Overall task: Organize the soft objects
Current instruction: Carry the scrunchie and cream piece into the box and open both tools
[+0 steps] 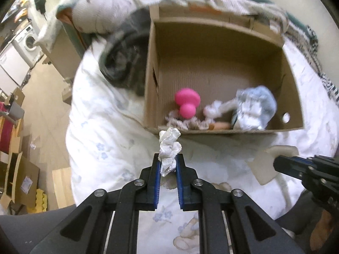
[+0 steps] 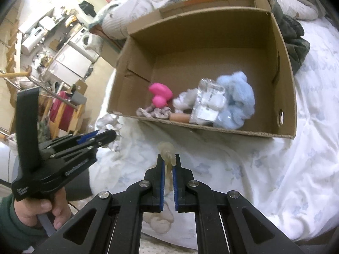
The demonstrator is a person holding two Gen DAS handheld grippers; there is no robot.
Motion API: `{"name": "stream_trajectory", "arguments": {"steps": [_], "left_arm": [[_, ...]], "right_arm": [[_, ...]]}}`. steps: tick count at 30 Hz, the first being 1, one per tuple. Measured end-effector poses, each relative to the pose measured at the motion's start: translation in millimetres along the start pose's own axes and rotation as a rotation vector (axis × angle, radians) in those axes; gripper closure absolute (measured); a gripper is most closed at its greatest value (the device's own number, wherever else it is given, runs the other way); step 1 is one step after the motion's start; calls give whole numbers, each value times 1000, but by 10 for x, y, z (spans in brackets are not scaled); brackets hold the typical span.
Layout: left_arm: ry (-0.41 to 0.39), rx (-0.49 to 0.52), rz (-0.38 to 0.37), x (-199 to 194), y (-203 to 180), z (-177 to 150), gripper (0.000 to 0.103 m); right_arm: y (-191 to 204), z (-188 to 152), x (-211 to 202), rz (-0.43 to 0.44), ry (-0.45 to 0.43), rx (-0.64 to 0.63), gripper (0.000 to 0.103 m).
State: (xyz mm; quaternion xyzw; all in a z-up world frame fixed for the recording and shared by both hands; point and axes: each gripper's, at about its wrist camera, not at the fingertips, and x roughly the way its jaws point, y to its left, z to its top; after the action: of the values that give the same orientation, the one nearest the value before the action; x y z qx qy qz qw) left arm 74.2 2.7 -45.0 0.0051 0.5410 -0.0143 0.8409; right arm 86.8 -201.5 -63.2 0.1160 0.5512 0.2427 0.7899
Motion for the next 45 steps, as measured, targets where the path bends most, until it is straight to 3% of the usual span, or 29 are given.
{"name": "stream_trajectory", "arguments": {"steps": [7, 13, 20, 26, 31, 35, 39, 45], "left_arm": [[-70, -40, -28, -484, -43, 175, 91], [-116, -49, -44, -579, 1, 473, 91], [-147, -12, -49, -531, -142, 814, 91], [-151, 9, -51, -304, -338, 1004, 91], [-131, 30, -66, 69, -492, 1002, 91], [-81, 29, -122, 323, -569, 960, 91], [-90, 54, -97, 380, -606, 947, 91], [-81, 16, -109, 442, -559, 970, 91]], "right_arm": [[8, 116, -391, 69, -95, 17, 95], [-100, 279, -698, 95, -194, 45, 95], [-201, 514, -810, 41, -224, 40, 95], [-449, 565, -661, -31, -219, 93, 95], [-688, 531, -373, -123, -151, 164, 95], [-716, 526, -228, -189, -111, 140, 95], [-694, 544, -132, -212, -84, 117, 94], [-690, 571, 5, -239, -40, 109, 94]]}}
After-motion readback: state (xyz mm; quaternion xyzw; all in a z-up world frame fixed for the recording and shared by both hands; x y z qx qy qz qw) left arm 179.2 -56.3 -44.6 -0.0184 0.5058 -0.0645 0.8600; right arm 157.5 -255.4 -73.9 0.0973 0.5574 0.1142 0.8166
